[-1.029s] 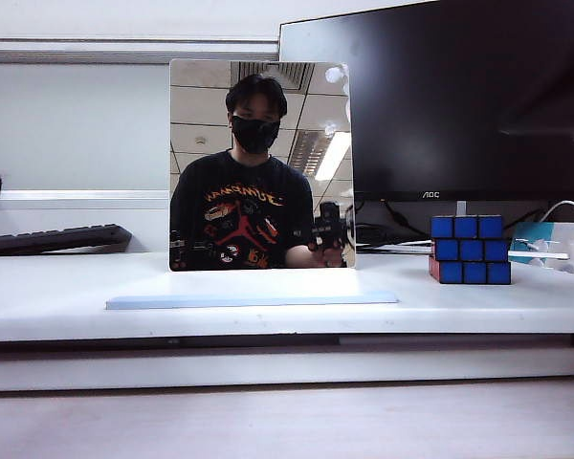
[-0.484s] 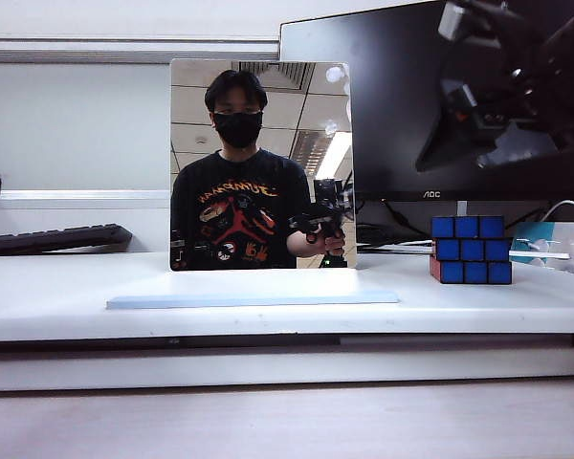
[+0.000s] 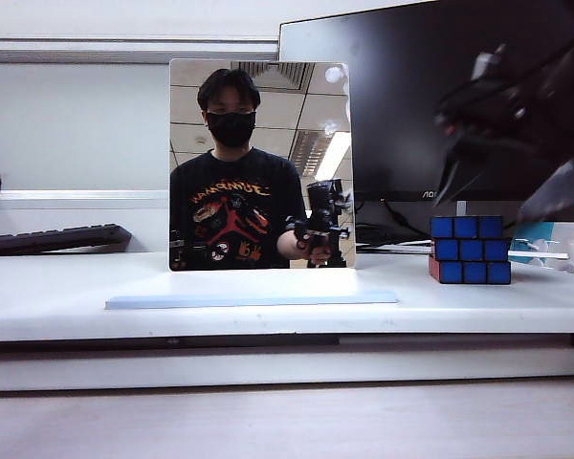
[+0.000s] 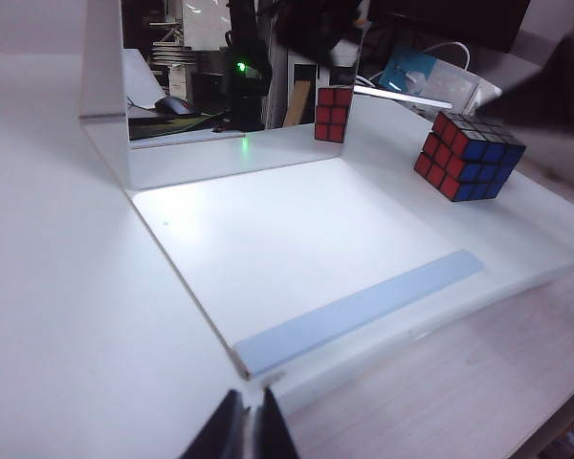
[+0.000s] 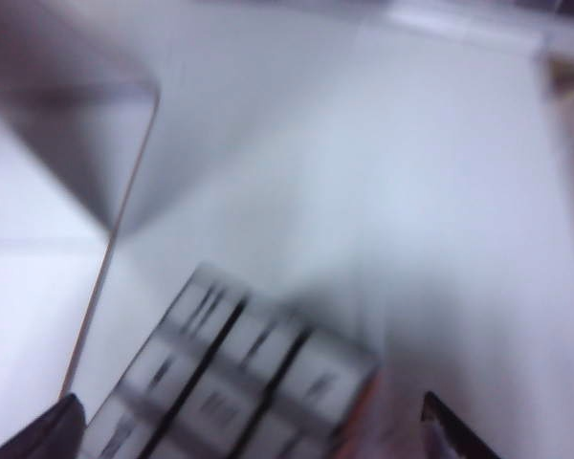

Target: Move the the Rubik's Cube near the mirror.

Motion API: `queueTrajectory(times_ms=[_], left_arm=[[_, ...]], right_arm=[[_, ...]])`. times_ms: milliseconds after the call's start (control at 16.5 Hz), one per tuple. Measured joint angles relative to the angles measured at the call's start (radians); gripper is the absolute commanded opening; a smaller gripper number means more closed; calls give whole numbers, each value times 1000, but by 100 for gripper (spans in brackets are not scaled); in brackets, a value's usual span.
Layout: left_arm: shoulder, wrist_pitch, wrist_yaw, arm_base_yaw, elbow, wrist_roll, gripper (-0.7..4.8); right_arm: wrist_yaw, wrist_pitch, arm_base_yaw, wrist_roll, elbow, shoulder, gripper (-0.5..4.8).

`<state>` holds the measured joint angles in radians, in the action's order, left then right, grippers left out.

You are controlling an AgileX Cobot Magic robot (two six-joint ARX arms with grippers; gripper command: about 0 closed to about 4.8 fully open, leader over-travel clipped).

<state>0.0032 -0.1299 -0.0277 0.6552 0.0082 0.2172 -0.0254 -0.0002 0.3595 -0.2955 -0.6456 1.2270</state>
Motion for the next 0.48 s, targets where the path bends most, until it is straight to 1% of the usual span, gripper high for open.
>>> queueTrajectory(times_ms=[121,182,242,303,363,424,484], left_arm=[[0,0,0,0,0,0,31],[0,0,0,0,0,0,31],[0,0,0,0,0,0,31],[0,0,0,0,0,0,32],[0,0,0,0,0,0,31],[0,0,0,0,0,0,31],[0,0,0,0,0,0,32]], right_arm=[[-58,6,67,-28,0,32,479],[-108,21,98,-35,-2,56,479],[-187,35,134,-52,-4,94,479],[-240,53,143,-91,-4,126,479],[-251,69,144,-106,-5,149,479],[-262,69,145,-116,-5,167,422],[-263,69,145,-120,-4,174,339]])
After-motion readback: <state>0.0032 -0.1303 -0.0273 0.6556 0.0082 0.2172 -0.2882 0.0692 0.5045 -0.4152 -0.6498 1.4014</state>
